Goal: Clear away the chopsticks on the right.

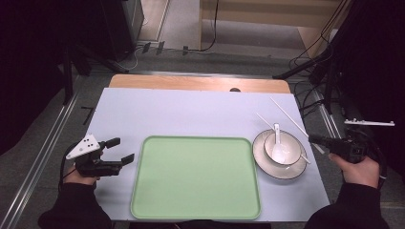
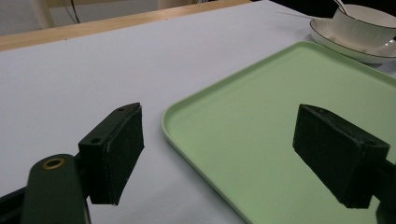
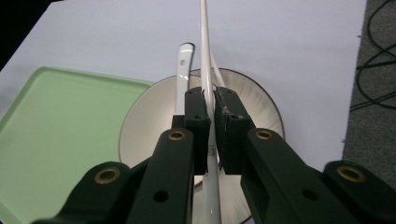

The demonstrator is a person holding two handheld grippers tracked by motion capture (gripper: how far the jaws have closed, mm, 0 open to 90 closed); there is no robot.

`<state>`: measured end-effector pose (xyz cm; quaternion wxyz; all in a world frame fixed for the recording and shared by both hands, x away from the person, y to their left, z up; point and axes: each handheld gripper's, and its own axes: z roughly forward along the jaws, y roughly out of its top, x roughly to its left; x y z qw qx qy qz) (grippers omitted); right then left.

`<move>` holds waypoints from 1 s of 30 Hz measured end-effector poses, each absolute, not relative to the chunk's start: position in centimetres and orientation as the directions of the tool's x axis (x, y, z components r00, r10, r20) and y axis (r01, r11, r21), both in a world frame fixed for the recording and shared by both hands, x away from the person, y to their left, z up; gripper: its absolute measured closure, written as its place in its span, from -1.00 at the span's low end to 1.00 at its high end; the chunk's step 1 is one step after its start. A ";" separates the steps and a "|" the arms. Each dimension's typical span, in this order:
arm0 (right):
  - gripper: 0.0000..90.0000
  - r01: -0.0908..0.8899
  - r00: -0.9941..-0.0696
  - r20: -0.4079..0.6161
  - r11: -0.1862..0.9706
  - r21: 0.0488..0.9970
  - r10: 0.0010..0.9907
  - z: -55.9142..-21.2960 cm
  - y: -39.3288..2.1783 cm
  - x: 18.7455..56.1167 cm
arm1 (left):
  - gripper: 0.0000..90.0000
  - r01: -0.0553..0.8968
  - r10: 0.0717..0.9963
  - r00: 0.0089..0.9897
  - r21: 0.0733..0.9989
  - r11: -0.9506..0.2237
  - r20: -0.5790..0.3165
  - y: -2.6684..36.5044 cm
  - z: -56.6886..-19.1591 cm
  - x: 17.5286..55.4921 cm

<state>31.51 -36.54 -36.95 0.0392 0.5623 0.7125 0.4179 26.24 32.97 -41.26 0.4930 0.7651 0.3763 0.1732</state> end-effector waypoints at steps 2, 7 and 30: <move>0.90 0.766 -0.375 0.414 0.027 0.642 0.829 -36.6 -36.0 31.4 | -0.63 0.406 0.748 0.655 0.885 -0.229 -0.107 33.0 -41.3 26.2; 0.90 0.760 -0.410 0.408 0.058 0.647 0.816 -36.1 -34.5 31.4 | -0.63 0.405 0.748 0.654 0.886 -0.227 -0.108 33.0 -41.3 26.2; 0.90 0.738 -0.523 0.391 0.172 0.652 0.757 -36.2 -28.2 30.2 | -0.63 0.406 0.749 0.653 0.885 -0.228 -0.107 33.0 -41.2 26.2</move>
